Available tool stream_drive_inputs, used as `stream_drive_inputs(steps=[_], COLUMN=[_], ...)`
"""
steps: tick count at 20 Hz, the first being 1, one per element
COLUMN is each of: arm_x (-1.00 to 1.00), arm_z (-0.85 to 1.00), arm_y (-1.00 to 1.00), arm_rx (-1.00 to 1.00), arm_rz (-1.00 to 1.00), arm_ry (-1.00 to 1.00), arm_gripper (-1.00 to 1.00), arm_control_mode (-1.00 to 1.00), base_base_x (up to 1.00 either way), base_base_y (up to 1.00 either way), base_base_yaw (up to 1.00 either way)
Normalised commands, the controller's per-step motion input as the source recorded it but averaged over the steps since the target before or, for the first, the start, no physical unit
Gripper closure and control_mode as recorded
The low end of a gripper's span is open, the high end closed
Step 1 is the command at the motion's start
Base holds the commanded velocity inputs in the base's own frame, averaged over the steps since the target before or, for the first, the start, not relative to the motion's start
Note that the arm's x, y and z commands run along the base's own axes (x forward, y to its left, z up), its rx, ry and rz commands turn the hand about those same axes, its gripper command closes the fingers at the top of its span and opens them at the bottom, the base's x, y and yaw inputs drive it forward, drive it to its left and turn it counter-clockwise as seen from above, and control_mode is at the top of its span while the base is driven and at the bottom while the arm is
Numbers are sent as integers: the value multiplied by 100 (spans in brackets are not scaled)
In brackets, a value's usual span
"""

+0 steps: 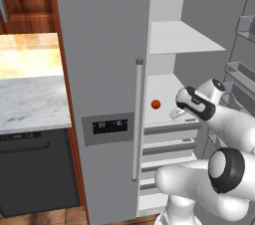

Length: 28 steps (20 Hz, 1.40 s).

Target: Retrieve the peach and apple from the fridge and place them into the bowl on the dining table.

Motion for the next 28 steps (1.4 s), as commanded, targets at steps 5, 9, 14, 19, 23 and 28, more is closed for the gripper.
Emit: stream_drive_inputs(steps=[5, 9, 14, 19, 23, 28], arm_x=[18, 32, 35, 29, 14, 15], arm_z=[0, 0, -3, -10, -28, -30], arm_y=[1, 0, 0, 0, 0, 0], arm_rx=[0, 0, 0, 0, 0, -1], arm_rz=[0, 2, 3, 9, 13, 9], arm_ry=[0, 0, 0, 0, -2, -7], arm_gripper=[-100, -100, -100, -100, -100, -100], arm_control_mode=[-100, -100, -100, -100, -100, -100], base_base_x=[0, 0, 0, 0, 0, 0], base_base_y=[0, 0, 0, 0, 0, 0], base_base_yaw=[0, 0, 0, 0, 0, 0])
